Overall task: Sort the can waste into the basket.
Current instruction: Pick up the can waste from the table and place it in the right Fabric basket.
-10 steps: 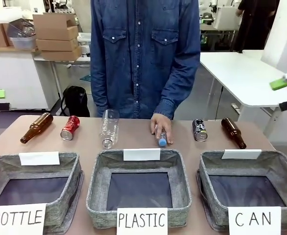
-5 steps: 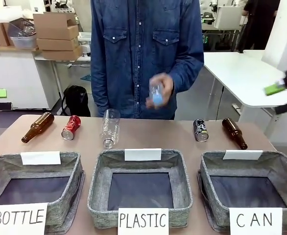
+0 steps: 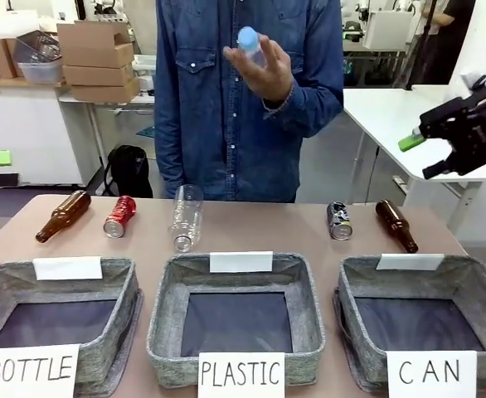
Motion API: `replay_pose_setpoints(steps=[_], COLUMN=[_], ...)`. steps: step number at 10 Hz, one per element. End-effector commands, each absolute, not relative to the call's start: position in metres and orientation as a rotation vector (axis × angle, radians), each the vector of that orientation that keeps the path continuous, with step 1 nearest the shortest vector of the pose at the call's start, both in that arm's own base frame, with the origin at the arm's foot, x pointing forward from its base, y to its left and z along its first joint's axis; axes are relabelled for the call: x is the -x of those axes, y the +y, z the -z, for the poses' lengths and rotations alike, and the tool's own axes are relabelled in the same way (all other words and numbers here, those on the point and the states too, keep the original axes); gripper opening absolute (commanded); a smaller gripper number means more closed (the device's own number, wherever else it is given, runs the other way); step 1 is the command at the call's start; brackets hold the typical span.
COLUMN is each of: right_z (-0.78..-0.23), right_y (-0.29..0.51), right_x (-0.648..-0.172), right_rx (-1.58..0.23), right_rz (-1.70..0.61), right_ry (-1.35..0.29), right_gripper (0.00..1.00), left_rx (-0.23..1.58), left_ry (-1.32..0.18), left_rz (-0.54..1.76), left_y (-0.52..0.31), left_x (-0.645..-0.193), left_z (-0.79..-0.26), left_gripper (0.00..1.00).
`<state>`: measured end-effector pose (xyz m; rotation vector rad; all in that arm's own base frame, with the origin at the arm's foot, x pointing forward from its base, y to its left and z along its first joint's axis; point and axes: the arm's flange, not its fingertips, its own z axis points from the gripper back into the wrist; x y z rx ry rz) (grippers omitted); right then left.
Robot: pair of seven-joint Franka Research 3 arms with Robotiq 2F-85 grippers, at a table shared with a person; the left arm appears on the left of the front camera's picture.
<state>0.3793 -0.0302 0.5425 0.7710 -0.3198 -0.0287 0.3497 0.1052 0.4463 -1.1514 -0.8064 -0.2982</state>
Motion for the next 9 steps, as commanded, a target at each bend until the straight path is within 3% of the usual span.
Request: replay_pose_setpoints(steps=[1,2,4,7,9], right_z=[-0.544,-0.542,-0.54,-0.532,-0.535], right_y=[-0.061,-0.07,-0.071,-0.024,-0.013], right_x=[-0.315,-0.291,-0.286,-0.364,-0.38], right_rx=[-0.806,-0.808,-0.806,-0.726,-0.72], right_rz=[0.105,0.145,0.135,0.008,-0.047], right_ry=[-0.397,-0.445,-0.447,-0.278,-0.247], right_gripper=[1.0,1.0,1.0,1.0,1.0], left_rx=[1.16,1.16,1.16,1.16,1.16], left_ry=[-0.837,-0.837,-0.837,-0.837,-0.837], left_rz=[0.313,0.313,0.313,0.313,0.313], left_y=[0.105,0.105,0.105,0.105,0.105], left_x=[-0.351,-0.351,-0.351,-0.351,-0.351], left_z=[-0.446,-0.446,-0.446,-0.446,-0.446], left_gripper=[1.0,1.0,1.0,1.0,1.0])
